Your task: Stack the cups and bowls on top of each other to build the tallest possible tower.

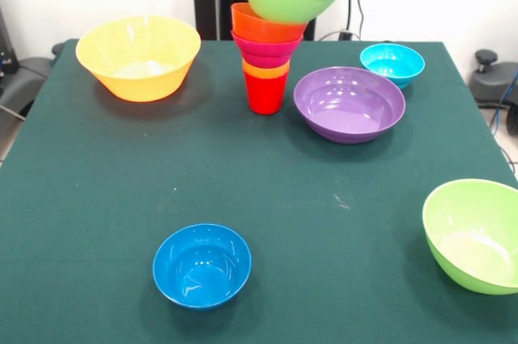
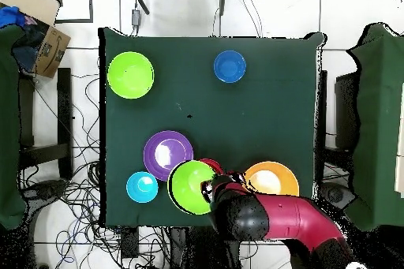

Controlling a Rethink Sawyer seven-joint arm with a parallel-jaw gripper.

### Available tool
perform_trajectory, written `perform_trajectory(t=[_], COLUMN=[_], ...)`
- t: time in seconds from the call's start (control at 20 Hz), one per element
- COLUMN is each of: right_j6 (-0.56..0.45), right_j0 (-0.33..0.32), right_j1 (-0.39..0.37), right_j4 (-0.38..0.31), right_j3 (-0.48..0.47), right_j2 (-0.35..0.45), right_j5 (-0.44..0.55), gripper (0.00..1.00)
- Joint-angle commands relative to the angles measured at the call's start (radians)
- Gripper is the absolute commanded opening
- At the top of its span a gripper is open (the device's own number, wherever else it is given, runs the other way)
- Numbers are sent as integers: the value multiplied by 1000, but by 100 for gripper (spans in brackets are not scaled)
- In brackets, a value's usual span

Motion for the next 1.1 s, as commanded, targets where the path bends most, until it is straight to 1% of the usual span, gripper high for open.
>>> perform_trajectory(t=[0.05,0.35,0.75,0.9,1.1], right_j6=[79,63,41,34,17], right_j0=[8,24,41,51,45], right_j1=[85,92,130,129,118], right_j4=[31,18,-68,-112,-148], right_j3=[4,-48,-110,-131,-148], right_j2=[80,76,4,-32,-46], right_j5=[-12,33,53,72,88], gripper=[0,0,0,0,0])
